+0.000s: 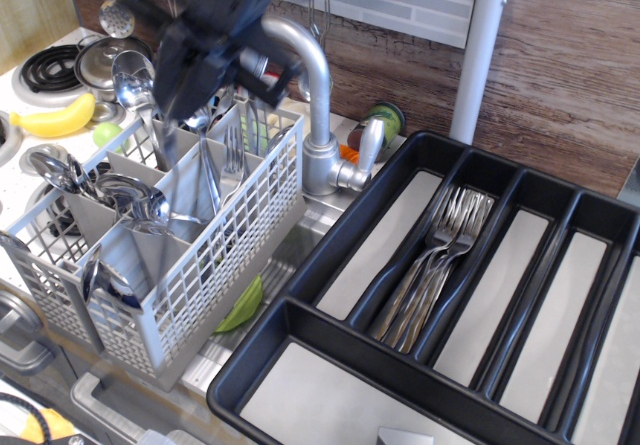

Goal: Put fork from basket to tray

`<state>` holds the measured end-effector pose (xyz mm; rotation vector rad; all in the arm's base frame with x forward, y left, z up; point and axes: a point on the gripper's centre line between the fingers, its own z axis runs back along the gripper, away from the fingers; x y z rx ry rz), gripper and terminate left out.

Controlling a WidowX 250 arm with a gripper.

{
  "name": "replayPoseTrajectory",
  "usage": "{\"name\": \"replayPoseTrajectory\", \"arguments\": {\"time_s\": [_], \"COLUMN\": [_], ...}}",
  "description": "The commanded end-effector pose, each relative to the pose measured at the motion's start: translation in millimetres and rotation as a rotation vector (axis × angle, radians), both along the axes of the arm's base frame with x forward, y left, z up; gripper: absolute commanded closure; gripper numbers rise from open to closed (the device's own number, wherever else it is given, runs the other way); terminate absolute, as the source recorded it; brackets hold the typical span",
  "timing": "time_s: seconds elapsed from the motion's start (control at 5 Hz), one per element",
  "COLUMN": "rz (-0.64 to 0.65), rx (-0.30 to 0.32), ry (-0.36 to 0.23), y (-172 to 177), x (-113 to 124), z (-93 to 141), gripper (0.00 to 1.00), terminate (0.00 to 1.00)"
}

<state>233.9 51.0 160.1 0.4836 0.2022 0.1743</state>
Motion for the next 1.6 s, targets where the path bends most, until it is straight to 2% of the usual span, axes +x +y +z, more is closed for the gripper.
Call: {"name": "replayPoseTrajectory", "arguments": {"time_s": [0.0, 0.2, 0.4, 0.6, 0.8, 1.0, 1.2, 1.4], "rz": [0.056, 0.161, 0.212, 0.287, 0.322, 0.343, 0.328, 0.303], "rx": [-0.006, -0.062, -0.048, -0.073, -0.066, -0.129, -0.174, -0.195], "ry": [-0.090, -0.165, -0.267, -0.334, -0.365, -0.369, -0.326, -0.312], "y": [-13.6, -37.8, -55.3, -68.5, -75.6, -83.4, -84.8, -82.9], "x": [21.9, 53.6, 79.6, 98.3, 112.9, 121.3, 118.3, 111.8], "z": [56.3, 38.7, 2.9, -20.0, -49.8, -59.6, -64.2, -67.2], "gripper": [1.00, 1.00, 1.00, 1.00, 1.00, 1.00, 1.00, 1.00], "terminate": [0.00, 0.00, 0.00, 0.00, 0.00, 0.00, 0.00, 0.00]}}
